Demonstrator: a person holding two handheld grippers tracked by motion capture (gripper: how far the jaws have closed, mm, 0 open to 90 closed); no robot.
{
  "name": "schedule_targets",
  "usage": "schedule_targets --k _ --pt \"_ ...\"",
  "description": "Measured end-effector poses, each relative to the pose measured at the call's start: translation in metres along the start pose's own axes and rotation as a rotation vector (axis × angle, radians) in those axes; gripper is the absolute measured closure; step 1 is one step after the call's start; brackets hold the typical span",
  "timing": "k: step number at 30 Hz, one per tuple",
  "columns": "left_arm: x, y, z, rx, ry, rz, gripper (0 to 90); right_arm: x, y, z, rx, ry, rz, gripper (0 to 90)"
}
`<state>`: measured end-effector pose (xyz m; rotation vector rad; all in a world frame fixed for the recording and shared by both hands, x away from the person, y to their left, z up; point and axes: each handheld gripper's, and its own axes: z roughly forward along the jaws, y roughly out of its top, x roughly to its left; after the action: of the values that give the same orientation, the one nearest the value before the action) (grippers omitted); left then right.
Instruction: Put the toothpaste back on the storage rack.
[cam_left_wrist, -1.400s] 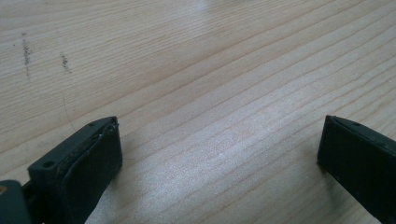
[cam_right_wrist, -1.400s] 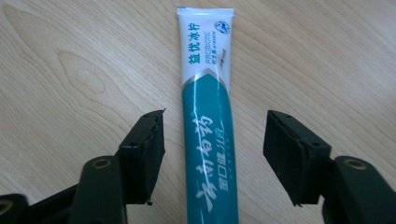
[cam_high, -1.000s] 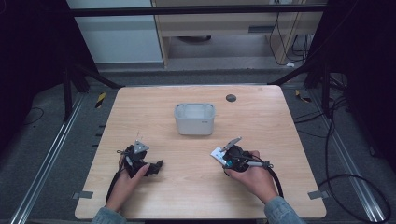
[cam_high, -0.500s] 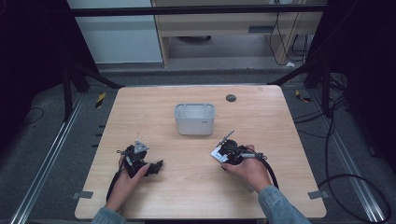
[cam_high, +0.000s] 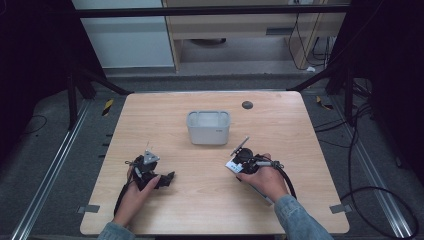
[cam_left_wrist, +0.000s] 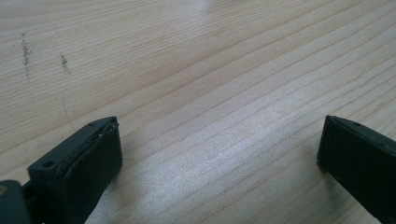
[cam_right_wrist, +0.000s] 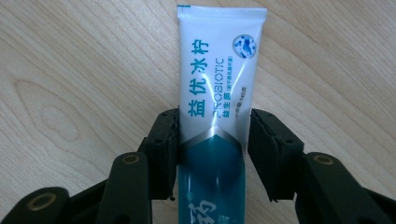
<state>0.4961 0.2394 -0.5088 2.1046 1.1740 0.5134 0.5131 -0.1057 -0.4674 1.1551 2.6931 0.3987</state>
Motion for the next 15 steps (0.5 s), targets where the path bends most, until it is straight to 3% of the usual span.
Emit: schedule_targets --k 15 --pt "0.0001 0.0001 0.0 0.0 0.0 0.003 0.0 0.0 0.0014 -0.0003 0.005 -0.001 -0.003 59.3"
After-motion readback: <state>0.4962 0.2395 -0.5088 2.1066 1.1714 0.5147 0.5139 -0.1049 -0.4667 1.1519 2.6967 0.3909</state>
